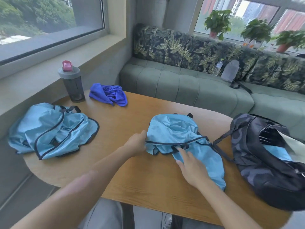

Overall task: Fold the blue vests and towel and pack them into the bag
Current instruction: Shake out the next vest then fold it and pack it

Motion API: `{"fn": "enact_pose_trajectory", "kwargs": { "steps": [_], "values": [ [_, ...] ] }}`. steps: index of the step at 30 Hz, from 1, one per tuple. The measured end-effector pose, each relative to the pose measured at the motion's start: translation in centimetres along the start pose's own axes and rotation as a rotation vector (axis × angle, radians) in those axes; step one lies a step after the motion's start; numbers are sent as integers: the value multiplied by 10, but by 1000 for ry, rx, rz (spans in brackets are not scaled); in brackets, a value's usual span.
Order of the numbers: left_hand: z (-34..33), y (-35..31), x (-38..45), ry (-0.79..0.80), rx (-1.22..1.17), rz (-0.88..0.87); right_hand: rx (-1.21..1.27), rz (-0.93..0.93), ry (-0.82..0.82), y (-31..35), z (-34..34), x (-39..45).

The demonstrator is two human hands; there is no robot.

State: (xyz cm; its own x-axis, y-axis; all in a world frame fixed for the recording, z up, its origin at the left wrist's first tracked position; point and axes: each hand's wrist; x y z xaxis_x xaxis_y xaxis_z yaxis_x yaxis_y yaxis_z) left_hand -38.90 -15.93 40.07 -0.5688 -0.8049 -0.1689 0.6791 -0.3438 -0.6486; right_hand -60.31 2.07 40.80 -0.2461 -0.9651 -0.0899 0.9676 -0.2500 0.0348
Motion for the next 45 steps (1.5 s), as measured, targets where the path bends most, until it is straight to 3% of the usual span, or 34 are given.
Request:
{"fn": "enact_pose_trajectory", "kwargs": {
  "steps": [8, 12, 14, 16, 20, 22, 27, 33, 39, 41, 45],
  "values": [
    [3, 10, -61, 64, -132, -155, -116, 131, 76, 10, 13, 25],
    [6, 15, -71, 15, -199, -175, -270, 180, 312, 9, 45, 55],
    [7, 17, -74, 5, -227, -169, -228, 187, 341, 9, 74, 73],
    [6, 19, -77, -10, -256, -167, -81, 143, 182, 12, 117, 90],
    [1, 20, -79, -54, -290, -173, 340, -77, -419, 16, 193, 109],
    [-3, 20, -80, -71, -285, -179, 381, -112, -519, 17, 195, 106],
    [-12, 15, -80, -85, -256, -132, 304, -59, -228, 10, 121, 77],
    [-27, 11, -76, -169, -357, 19, 189, -120, 137, -7, 29, 13],
    [-37, -2, -62, -300, -49, -19, -51, -46, 57, -15, -1, -16],
    [-25, -5, -60, -266, -50, -41, 88, -138, 89, -25, 15, -4],
    [17, -22, -65, -237, -347, -44, 757, -388, 121, -58, 91, 51]
  ]
}}
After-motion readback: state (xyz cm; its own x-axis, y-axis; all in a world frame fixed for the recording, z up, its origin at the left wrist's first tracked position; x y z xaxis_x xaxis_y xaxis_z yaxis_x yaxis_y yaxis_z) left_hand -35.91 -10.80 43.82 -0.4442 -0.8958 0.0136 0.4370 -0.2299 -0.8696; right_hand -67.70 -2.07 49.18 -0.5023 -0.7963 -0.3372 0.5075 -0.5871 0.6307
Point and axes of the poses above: each hand's wrist, its own x-axis towards the middle knuckle, its own z-axis out of the back of the hand, y = z × x, and after that the axes turned 8 degrees about -x, right-handed
